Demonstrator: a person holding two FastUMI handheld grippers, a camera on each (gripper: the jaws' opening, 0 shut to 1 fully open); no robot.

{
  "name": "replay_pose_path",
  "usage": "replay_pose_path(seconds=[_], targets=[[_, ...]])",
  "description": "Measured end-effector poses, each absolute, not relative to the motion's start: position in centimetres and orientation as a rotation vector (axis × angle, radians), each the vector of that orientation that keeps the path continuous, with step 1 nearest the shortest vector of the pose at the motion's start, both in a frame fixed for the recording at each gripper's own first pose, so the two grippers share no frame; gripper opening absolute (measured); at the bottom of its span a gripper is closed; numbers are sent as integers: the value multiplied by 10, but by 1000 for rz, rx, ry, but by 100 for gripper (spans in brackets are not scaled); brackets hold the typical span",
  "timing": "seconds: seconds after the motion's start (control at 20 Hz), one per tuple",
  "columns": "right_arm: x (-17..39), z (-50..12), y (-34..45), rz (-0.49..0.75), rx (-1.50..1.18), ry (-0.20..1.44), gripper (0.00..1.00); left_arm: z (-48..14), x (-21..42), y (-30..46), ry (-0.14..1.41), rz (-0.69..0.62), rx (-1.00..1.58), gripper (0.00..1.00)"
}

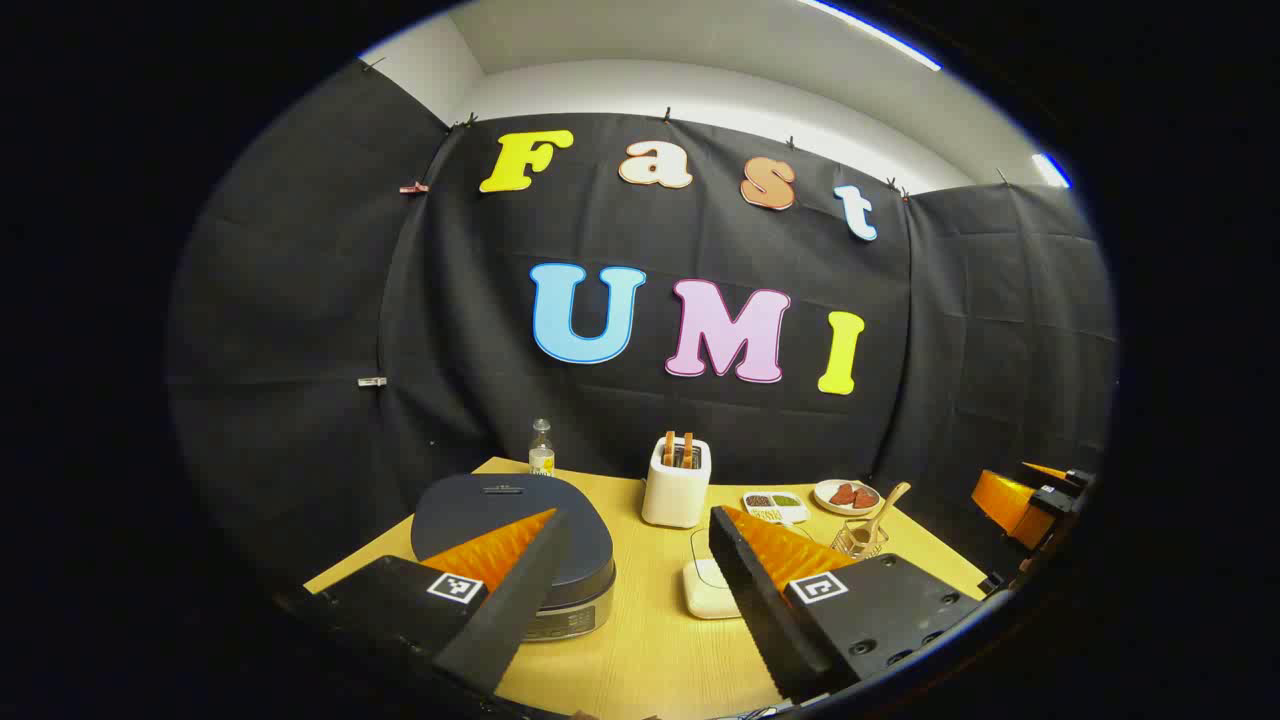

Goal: Close the left gripper, press the button to open the rice cooker; take a wooden spoon from the chopstick holder with the right hand, scoop a spoonful of rice and pour it into the rice cooker, then put the wooden spoon back into the chopstick holder.

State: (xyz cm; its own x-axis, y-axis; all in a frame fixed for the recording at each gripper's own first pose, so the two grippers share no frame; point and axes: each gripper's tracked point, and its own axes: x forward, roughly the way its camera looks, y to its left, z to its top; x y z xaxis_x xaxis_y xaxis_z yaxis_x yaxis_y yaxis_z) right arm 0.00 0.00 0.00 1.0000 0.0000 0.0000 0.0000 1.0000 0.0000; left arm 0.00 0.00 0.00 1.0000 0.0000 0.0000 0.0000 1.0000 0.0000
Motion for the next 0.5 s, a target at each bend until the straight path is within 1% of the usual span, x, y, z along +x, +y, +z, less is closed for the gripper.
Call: replay_pose_path(seconds=[0.5], targets=[[-2,-6,5,22,-2,10,98,-4,-3,-10,1,-20,26,95]])
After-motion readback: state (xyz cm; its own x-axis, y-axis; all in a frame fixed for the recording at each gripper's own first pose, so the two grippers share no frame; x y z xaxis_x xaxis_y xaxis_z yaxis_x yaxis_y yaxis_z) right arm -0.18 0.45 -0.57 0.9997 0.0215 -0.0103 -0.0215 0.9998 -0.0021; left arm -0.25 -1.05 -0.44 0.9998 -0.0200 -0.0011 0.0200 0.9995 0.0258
